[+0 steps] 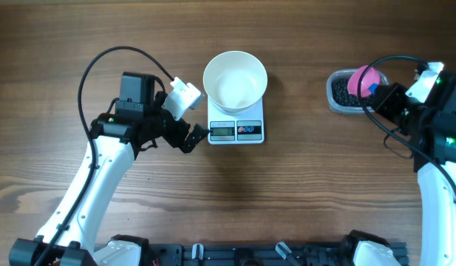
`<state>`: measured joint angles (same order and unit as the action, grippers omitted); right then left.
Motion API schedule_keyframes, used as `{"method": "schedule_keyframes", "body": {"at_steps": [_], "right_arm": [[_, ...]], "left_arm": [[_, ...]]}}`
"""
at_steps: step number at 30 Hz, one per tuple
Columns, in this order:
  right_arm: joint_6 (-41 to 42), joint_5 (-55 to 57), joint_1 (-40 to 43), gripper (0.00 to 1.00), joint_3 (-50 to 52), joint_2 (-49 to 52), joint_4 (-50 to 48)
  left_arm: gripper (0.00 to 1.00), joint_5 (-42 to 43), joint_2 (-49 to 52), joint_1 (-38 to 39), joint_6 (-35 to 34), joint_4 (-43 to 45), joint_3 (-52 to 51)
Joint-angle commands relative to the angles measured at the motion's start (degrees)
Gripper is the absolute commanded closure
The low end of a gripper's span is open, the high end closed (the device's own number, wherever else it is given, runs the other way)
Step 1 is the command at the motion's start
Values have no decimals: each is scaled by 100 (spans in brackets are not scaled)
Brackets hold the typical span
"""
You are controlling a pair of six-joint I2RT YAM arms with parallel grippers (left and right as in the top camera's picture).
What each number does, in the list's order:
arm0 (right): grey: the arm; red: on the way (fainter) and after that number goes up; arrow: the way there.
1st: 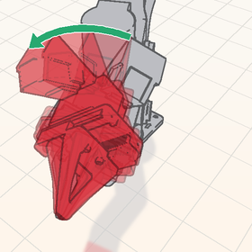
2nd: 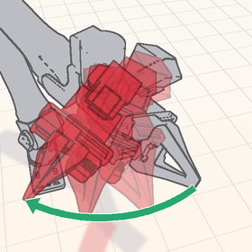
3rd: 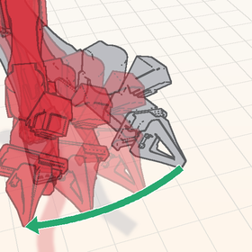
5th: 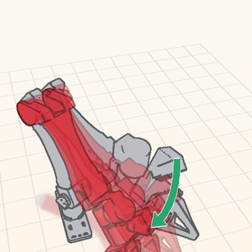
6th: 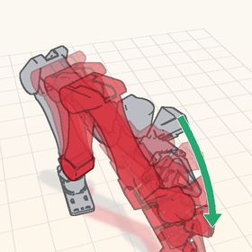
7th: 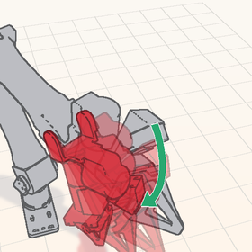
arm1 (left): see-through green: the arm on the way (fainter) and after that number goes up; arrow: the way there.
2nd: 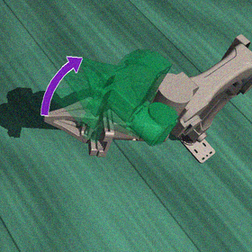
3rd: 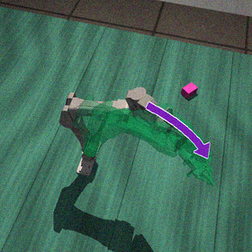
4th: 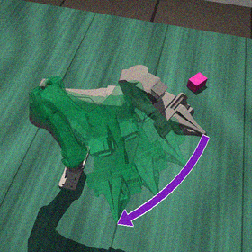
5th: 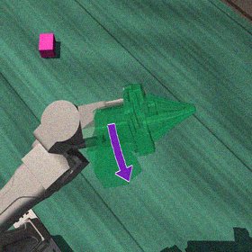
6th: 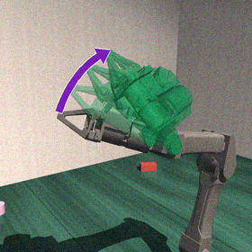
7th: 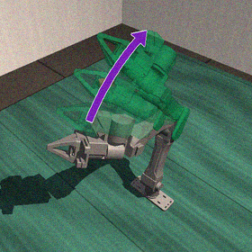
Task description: Scoop item into bowl and weigh 150g on scale
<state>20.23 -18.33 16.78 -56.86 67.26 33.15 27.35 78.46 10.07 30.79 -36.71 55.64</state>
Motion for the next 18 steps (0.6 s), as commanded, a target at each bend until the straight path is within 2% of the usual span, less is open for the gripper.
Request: {"method": "schedule_keyframes", "body": {"at_steps": [1, 4, 8, 14, 18], "right_arm": [[-369, 31, 17, 96, -131, 13, 59], [-656, 31, 17, 96, -131, 13, 59], [-568, -127, 17, 95, -131, 11, 55], [848, -229, 17, 96, -131, 13, 39], [1126, -229, 17, 96, -144, 13, 37]], "left_arm": [[0, 114, 9, -17, 31, 0, -24], [0, 114, 9, -17, 31, 0, -24], [0, 111, 9, -17, 31, 0, -24], [0, 114, 9, -17, 31, 0, -24], [0, 111, 9, -17, 31, 0, -24]]}}
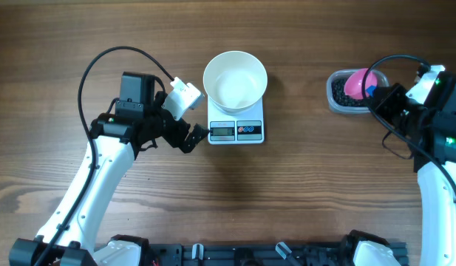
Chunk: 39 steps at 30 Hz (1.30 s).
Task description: Scoop item into bowl and weigh 150g on scale
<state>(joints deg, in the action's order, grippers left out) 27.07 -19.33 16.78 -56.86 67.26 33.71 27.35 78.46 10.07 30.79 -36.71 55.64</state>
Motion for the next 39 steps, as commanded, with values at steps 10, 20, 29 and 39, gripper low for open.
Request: {"method": "schedule_keyframes", "body": {"at_steps": [10, 20, 29, 39], "right_arm": [[133, 503, 17, 96, -1386, 116, 1285], [-1394, 1058, 17, 96, -3379, 1217, 3147], [-3110, 1609, 17, 96, -5095, 2739, 4301], [-3766, 590, -22, 96, -4999, 3672, 4210]], "left_arm": [[0, 114, 11, -17, 31, 0, -24], [0, 114, 9, -17, 31, 0, -24], [0, 114, 11, -17, 28, 0, -24], [0, 111, 9, -17, 31, 0, -24]]}}
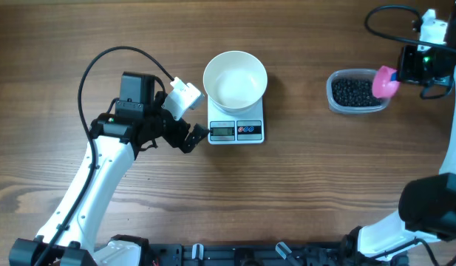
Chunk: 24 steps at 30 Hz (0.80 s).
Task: Scoop item into bowl and weigh 150g on scale
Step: 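Dip the pink scoop into the black beans and lift it filled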
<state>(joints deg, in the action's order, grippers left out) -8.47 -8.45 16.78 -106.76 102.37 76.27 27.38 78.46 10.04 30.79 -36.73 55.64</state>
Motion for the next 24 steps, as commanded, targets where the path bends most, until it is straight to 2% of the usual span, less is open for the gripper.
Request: {"method": "schedule_keyframes", "body": {"at_steps": [1, 6, 12, 24], "right_arm": [[-186, -498, -44, 96, 52, 164, -61], [-55, -136, -308, 96, 114, 170, -125], [260, 1499, -645, 96, 114, 203, -439], [28, 1434, -643, 96, 116, 1093, -577]], "left_arm": [[0, 111, 9, -15, 31, 2, -24], [0, 111, 11, -15, 31, 2, -24], [0, 109, 9, -15, 31, 2, -24], [0, 111, 9, -15, 28, 2, -24]]}}
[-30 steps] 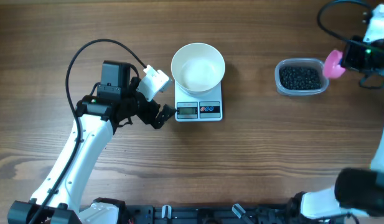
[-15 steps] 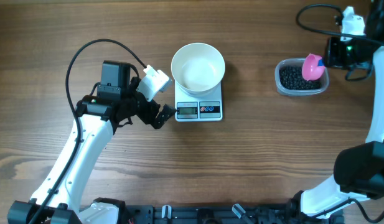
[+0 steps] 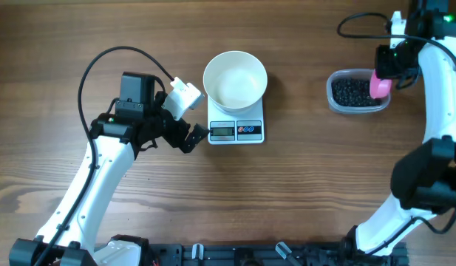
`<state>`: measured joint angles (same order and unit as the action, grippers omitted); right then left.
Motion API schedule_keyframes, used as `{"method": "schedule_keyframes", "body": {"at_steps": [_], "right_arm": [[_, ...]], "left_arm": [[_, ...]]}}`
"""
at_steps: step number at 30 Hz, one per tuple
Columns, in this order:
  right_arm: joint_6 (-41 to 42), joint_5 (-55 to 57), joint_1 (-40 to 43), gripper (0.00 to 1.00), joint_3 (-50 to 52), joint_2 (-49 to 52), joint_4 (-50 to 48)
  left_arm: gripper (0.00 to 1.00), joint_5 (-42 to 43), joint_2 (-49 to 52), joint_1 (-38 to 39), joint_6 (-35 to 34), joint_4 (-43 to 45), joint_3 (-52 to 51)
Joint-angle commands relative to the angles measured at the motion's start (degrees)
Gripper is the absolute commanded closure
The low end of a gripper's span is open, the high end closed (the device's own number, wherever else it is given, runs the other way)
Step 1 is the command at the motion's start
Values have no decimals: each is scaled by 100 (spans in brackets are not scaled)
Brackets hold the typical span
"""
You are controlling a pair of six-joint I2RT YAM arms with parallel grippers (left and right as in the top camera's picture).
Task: Scoop item into bowl and weigh 150g on scale
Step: 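Dip the pink scoop into the black beans and lift it filled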
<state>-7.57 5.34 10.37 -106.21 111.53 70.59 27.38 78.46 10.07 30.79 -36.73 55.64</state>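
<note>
A white bowl (image 3: 235, 80) stands empty on the white kitchen scale (image 3: 236, 122). At the right, a clear container (image 3: 353, 92) holds small dark pieces. My right gripper (image 3: 389, 66) is shut on a pink scoop (image 3: 380, 83), which hangs over the container's right end, bowl end down. The right arm reaches in from the far right edge. My left gripper (image 3: 194, 139) sits low on the table at the scale's left edge, its fingers apart with nothing between them.
The left arm's black cable loops over the table's left side, behind the wrist. The right arm (image 3: 438, 96) arcs along the table's right edge, from the front up to the container. Bare wood lies between the scale and the container.
The right wrist has moved left, closer over the container's right end. The pink scoop now stands more upright there. The left arm, bowl and scale are unchanged.
First the right gripper held the pink scoop inside the container, reaching from the front right. Then the scoop sat a little further left in it. Later the arm was at the far right with the scoop at the container's right end, and now nearer over it.
</note>
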Motion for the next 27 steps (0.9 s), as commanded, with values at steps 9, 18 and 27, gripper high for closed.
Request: {"method": "schedule_keyframes", "body": {"at_steps": [9, 18, 27], "right_arm": [[-437, -1307, -107, 96, 61, 378, 70], [-402, -1408, -210, 96, 688, 378, 7], [-404, -2465, 101, 96, 719, 378, 225]], "left_arm": [[0, 111, 11, -17, 31, 2, -24], [0, 111, 11, -17, 31, 2, -24], [0, 111, 9, -17, 31, 2, -24]]}}
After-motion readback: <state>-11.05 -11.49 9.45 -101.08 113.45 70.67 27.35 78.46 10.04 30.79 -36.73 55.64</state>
